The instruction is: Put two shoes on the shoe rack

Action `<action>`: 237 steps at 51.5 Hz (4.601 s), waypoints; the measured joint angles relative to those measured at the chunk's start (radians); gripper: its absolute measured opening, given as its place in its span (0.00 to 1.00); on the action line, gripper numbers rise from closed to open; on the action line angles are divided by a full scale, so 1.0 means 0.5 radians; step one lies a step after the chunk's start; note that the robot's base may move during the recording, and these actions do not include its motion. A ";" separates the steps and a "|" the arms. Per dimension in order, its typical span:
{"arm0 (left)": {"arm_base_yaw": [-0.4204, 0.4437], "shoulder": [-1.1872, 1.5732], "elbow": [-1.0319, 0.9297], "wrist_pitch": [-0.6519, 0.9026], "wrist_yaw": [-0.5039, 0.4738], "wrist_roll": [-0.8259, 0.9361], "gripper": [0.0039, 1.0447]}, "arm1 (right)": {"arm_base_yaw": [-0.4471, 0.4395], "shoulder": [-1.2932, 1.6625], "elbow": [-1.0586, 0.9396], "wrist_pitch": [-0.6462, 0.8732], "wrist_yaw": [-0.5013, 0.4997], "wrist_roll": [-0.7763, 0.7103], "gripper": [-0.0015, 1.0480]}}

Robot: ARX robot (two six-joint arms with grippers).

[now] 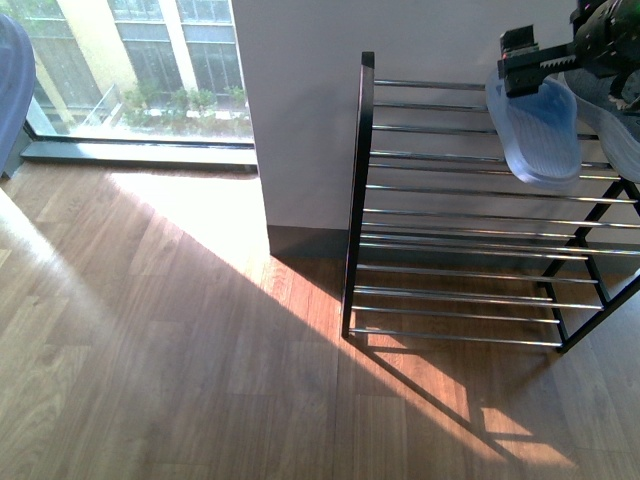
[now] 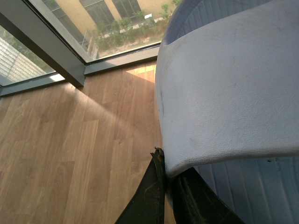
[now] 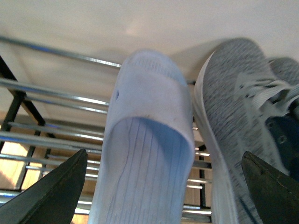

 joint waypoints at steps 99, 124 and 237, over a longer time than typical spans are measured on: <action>0.000 0.000 0.000 0.000 0.000 0.000 0.02 | -0.230 -2.847 -2.684 0.770 -0.541 0.350 0.02; 0.000 0.000 0.000 0.000 0.000 0.000 0.02 | -0.230 -3.453 -2.687 0.218 -0.540 0.350 0.02; -0.023 0.061 -0.043 0.239 0.082 -0.108 0.02 | -0.230 -4.343 -2.687 -0.672 -0.534 0.349 0.91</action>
